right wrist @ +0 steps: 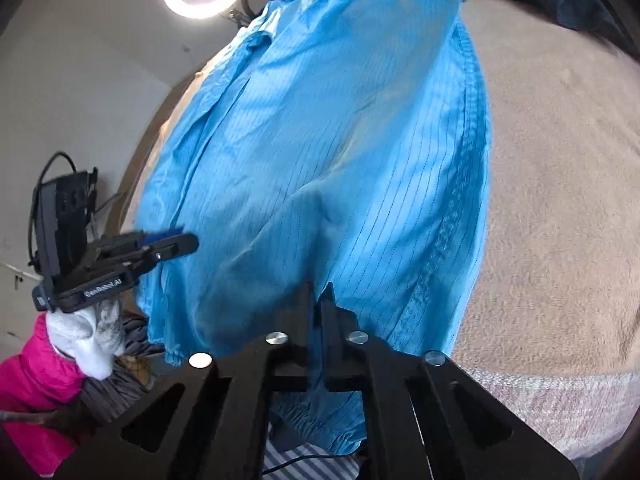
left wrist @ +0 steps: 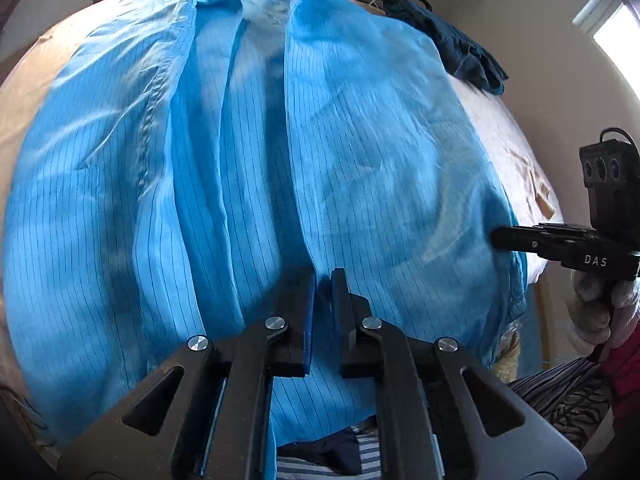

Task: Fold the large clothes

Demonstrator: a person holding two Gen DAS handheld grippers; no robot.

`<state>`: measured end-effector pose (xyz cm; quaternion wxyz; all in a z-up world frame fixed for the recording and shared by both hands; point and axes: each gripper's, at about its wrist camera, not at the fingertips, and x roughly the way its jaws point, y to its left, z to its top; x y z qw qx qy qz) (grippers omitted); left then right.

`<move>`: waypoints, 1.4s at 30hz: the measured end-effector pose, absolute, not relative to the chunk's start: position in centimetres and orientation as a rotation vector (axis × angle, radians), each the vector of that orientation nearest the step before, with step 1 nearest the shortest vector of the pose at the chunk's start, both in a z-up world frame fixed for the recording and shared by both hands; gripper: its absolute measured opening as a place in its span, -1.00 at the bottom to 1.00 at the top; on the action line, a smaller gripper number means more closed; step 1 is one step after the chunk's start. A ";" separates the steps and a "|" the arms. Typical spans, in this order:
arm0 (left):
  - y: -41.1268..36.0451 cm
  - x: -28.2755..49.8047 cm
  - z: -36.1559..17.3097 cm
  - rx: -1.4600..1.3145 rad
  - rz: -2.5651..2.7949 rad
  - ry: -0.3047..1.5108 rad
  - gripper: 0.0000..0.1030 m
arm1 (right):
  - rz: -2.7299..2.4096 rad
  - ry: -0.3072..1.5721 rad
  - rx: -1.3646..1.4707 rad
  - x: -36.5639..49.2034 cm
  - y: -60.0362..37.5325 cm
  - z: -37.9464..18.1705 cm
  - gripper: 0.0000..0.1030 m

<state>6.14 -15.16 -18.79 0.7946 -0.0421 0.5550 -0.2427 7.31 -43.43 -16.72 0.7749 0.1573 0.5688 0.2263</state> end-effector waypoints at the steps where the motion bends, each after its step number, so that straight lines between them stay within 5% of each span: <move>1: -15.2 6.0 -18.8 -0.097 -0.532 1.194 -0.92 | 0.484 1.222 0.328 7.1 -43.5 -16.2 -0.98; 16: -19.0 3.6 -17.2 0.011 -0.669 1.193 -0.93 | 0.348 1.292 0.096 6.8 -45.1 -15.0 -0.96; 28: -13.3 5.3 -8.2 -0.001 -0.659 0.995 -0.92 | 0.428 0.989 0.141 6.4 -46.2 -2.4 -0.95; 30: -13.0 6.6 -7.1 -0.017 -0.651 0.973 -0.92 | 0.432 0.929 0.166 7.0 -46.5 0.0 -0.90; 34: -12.5 9.3 -6.0 -0.036 -0.634 0.950 -0.91 | 0.442 0.834 0.190 9.4 -46.0 3.2 -0.45; 42: -9.3 13.3 -5.9 -0.090 -0.587 0.956 -0.89 | 0.460 0.809 0.207 18.7 -44.3 5.6 -0.42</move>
